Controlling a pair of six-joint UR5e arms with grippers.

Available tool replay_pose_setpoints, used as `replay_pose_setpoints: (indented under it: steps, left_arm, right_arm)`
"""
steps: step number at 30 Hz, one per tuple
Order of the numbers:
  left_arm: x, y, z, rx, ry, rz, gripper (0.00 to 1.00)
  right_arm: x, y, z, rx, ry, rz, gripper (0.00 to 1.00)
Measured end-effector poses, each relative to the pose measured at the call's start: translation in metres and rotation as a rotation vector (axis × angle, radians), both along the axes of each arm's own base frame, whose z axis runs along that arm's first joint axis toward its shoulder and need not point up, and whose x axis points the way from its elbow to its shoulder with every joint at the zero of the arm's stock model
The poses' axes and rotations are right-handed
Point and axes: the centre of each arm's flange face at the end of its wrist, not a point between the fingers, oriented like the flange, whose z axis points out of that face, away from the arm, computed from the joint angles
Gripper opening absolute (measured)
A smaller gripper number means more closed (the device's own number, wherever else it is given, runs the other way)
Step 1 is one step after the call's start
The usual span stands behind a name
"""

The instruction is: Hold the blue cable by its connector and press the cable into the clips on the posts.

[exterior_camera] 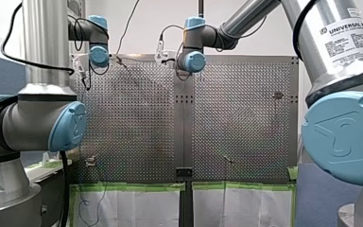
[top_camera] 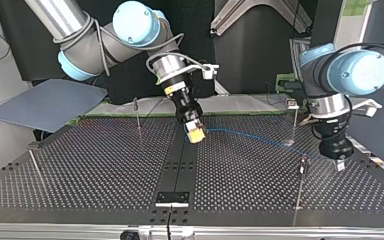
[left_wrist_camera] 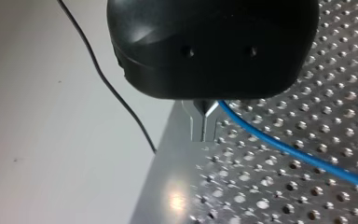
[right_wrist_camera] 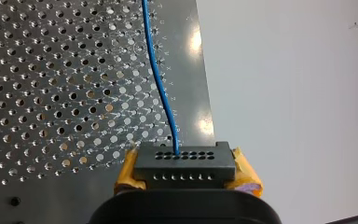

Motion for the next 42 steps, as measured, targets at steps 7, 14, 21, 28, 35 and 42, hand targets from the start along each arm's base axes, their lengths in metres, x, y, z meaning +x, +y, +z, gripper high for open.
replay_pose_setpoints:
  steps: [7,14,21,28,35,42]
  left_arm:
    - [0.009,0.002,-0.005,0.003,0.008,-0.031,0.00]
    - [0.013,0.007,0.000,-0.008,-0.012,-0.052,0.00]
    - [0.019,0.007,-0.004,-0.003,-0.005,-0.092,0.00]
    - [0.037,0.010,-0.010,-0.002,0.007,-0.116,0.00]
    - [0.050,0.019,-0.006,-0.015,-0.006,-0.130,0.00]
    - [0.053,0.028,-0.003,-0.022,-0.016,-0.134,0.00]
  right_arm:
    - [0.000,-0.002,-0.001,0.002,0.002,-0.002,0.00]
    - [-0.002,-0.005,-0.003,0.005,0.004,-0.008,0.00]
    - [-0.001,-0.011,-0.010,0.009,0.008,-0.014,0.00]
    - [0.003,-0.015,-0.017,0.014,0.016,-0.012,0.00]
    - [0.001,-0.021,-0.017,0.012,0.014,-0.020,0.00]
    - [-0.002,-0.027,-0.014,0.008,0.009,-0.028,0.00]
